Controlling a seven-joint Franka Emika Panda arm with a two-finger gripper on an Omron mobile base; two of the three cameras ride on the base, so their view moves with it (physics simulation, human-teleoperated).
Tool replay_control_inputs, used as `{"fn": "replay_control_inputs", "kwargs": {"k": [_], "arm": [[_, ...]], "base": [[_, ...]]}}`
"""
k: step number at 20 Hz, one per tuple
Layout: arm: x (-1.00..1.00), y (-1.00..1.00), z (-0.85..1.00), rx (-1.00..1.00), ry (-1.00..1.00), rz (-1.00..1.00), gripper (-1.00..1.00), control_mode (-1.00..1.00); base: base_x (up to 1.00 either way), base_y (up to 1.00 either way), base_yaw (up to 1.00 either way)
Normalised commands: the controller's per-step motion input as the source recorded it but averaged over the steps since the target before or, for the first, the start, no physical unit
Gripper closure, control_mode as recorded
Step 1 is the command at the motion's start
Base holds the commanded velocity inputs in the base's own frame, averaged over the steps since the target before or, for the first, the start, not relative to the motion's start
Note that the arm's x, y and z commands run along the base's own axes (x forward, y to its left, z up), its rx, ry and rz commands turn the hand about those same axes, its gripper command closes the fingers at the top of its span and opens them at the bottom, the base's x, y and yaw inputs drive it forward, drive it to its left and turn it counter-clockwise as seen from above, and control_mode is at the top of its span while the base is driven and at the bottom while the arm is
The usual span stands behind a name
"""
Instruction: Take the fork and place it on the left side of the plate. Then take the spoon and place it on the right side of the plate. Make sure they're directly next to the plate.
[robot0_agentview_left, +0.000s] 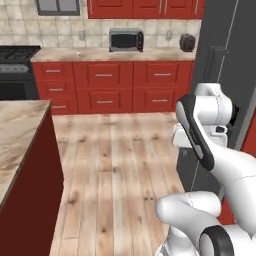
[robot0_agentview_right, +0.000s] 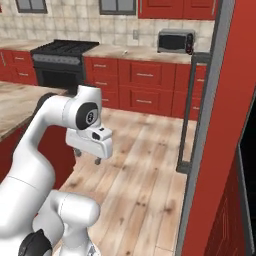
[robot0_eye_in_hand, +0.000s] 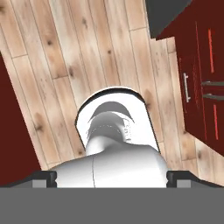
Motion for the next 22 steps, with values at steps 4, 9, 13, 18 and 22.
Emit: {"fn": "replay_control_inputs", "kwargs": {"k": [4,9,13,18,22], "arm": [[0.0,0.0,0.0,0.0,0.0,0.0,-1.0,1.0],[0.0,0.0,0.0,0.0,0.0,0.0,-1.0,1.0],[0.0,0.0,0.0,0.0,0.0,0.0,-1.0,1.0],[0.0,0.0,0.0,0.0,0.0,0.0,-1.0,1.0],[0.0,0.0,0.0,0.0,0.0,0.0,-1.0,1.0]], "base": [[1.0,0.57,0.33],[1.0,0.14,0.18],[1.0,-0.07,0.02],[1.0,-0.17,0.0],[1.0,0.0,0.0]]}}
